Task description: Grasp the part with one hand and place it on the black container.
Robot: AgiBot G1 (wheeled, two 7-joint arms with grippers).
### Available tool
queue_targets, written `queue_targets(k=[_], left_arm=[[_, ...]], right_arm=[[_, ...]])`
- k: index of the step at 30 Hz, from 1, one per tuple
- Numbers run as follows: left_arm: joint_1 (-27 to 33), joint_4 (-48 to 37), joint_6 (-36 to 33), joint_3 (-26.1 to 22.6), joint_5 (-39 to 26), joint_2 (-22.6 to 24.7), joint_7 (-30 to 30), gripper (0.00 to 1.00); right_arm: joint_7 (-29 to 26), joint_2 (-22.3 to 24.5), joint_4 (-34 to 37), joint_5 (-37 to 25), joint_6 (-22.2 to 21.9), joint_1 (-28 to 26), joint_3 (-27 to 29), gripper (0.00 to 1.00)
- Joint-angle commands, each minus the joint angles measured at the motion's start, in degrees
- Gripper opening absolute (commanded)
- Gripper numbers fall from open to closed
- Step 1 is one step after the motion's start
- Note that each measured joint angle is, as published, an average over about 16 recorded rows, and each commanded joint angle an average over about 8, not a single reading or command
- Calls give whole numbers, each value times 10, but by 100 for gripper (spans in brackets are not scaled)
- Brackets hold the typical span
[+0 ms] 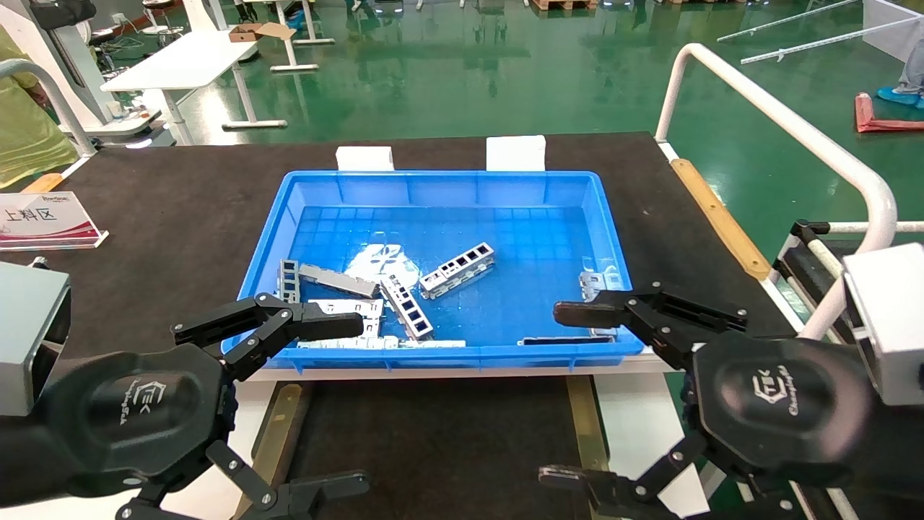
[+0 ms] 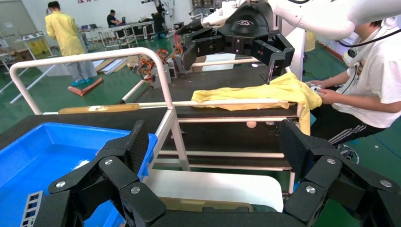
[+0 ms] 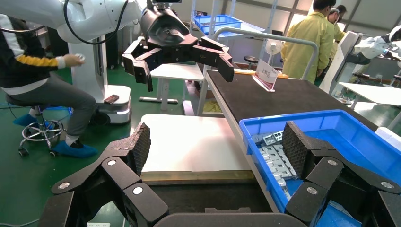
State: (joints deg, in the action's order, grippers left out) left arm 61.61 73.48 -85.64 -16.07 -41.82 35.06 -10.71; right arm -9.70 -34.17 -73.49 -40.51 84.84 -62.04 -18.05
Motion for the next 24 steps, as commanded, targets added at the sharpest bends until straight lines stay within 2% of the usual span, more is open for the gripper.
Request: queue_targets(k=[1,24], left_arm=[[0,0,0,0,0,0,0,100],[0,0,0,0,0,0,0,100]], right_arm=[[0,0,0,0,0,0,0,100],[0,0,0,0,0,0,0,100]])
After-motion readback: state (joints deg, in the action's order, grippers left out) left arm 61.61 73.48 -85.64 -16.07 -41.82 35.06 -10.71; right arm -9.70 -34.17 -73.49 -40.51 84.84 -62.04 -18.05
